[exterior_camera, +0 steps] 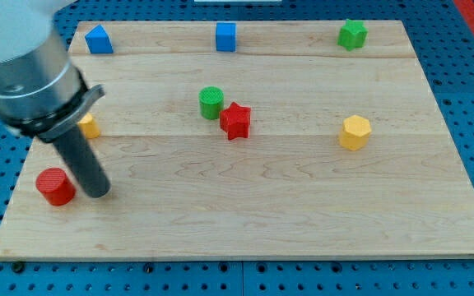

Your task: Move the red star to the bottom center of the board

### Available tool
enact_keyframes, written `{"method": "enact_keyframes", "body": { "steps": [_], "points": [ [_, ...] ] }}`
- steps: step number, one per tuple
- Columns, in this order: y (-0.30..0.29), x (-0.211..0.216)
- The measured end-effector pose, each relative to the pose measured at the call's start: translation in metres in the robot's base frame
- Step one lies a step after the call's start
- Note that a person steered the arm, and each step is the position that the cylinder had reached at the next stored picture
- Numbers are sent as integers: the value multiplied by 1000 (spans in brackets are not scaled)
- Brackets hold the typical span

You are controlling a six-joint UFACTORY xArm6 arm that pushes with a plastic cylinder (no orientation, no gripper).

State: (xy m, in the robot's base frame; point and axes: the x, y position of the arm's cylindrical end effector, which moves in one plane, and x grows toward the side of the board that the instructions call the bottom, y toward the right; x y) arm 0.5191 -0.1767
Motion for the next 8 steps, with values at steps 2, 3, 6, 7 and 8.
{"method": "enact_keyframes", "body": {
  "steps": [2, 3, 6, 7, 8],
  "points": [
    [-53, -7],
    [-57, 15],
    [116, -94],
    [116, -105],
    [116, -116]
  ]
}}
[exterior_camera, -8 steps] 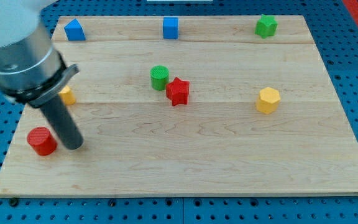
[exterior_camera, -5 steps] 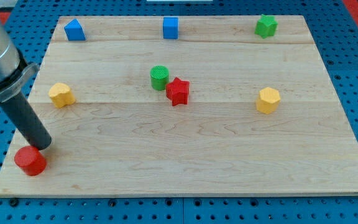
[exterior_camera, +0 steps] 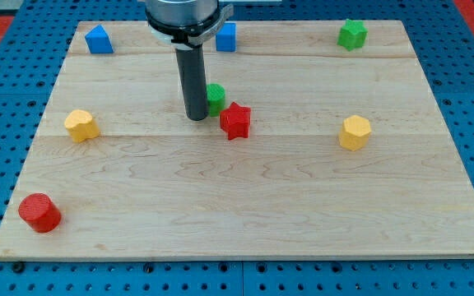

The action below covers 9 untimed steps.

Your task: Move the red star to the bottom center of the board

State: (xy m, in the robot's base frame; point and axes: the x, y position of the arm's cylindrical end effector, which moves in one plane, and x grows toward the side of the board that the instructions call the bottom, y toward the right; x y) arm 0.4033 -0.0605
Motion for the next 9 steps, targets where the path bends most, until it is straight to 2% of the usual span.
{"method": "enact_keyframes", "body": {
  "steps": [1, 3, 5, 6, 7, 8, 9],
  "points": [
    [0, -10],
    [100, -10],
    [97, -34],
    [116, -34],
    [116, -19],
    [59, -4],
    [75, 109]
  ]
}}
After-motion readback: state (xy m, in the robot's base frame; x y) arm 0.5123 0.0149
